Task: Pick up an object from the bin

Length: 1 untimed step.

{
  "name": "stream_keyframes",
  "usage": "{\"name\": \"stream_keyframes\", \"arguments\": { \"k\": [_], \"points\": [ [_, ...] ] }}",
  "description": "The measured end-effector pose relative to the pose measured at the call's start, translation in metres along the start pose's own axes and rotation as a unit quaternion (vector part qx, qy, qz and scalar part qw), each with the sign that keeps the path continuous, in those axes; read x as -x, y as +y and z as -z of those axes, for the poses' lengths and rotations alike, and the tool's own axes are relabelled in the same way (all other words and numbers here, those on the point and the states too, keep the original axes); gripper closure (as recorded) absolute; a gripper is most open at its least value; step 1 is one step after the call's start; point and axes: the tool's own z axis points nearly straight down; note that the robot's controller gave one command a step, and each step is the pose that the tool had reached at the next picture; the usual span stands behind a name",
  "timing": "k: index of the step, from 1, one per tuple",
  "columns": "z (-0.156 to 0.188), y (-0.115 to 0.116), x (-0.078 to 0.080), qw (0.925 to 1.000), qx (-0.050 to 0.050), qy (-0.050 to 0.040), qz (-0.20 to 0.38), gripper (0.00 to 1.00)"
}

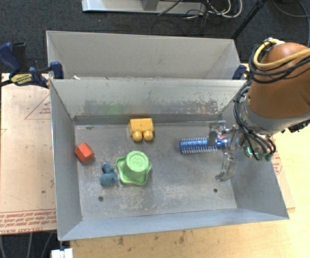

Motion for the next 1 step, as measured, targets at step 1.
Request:
{"name": "stream_keyframes", "arguments": {
  "k": [1],
  "points": [
    [-0.1686,-0.0409,0.1125,0.9993,0.000,-0.0040,0.036,0.00]
  ]
}}
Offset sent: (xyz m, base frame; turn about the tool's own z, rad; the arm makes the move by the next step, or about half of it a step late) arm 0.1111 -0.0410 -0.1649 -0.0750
